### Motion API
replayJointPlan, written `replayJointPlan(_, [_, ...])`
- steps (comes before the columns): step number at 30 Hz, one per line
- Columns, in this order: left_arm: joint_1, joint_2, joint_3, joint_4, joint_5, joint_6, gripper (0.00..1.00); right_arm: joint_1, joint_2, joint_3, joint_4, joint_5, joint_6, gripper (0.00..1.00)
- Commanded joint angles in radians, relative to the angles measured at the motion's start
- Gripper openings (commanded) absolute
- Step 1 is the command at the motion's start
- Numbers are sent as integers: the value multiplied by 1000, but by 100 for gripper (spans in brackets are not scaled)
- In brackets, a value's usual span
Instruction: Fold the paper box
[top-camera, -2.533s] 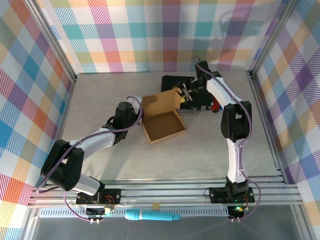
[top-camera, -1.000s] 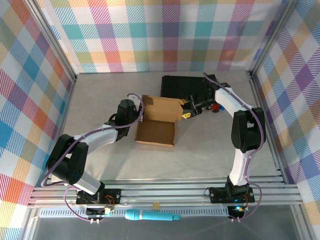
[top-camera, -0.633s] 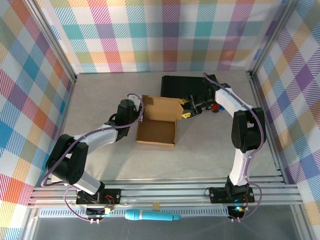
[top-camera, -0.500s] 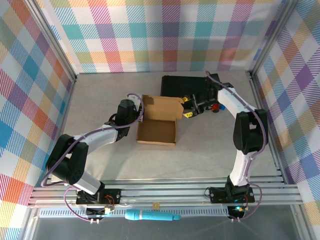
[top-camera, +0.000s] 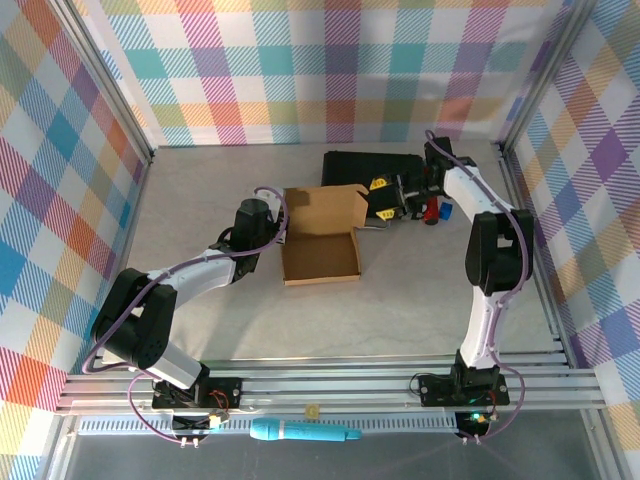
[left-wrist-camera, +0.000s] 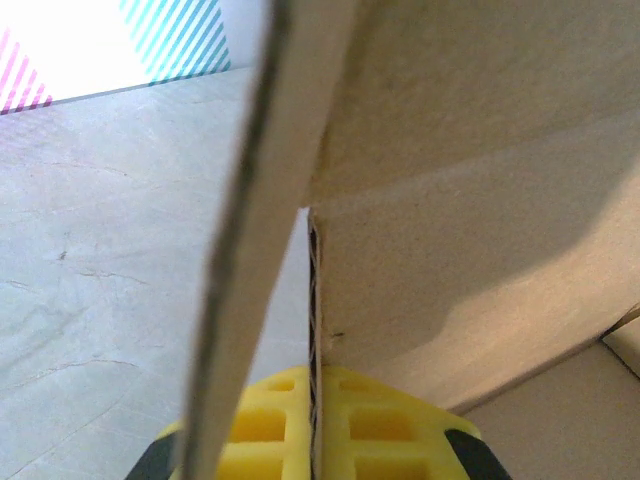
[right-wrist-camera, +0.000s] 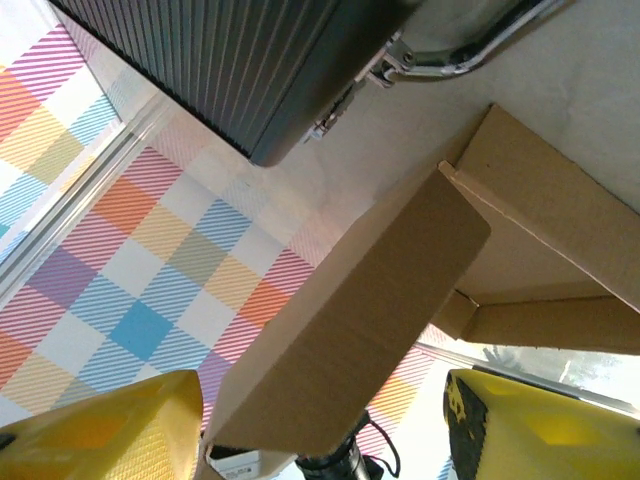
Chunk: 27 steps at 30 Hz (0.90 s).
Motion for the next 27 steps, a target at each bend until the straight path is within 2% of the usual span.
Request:
replayJointPlan(1, [5,-3,25,24,3,-7,0,10,22,30,23,-21,6,65])
replayJointPlan(8, [5,5,30,29,1,-14,0,59,23,17,44,-43,37,67])
replayJointPlan(27, [5,9,33,30,2,-17,0,70,28,-33,115,-87,73,67])
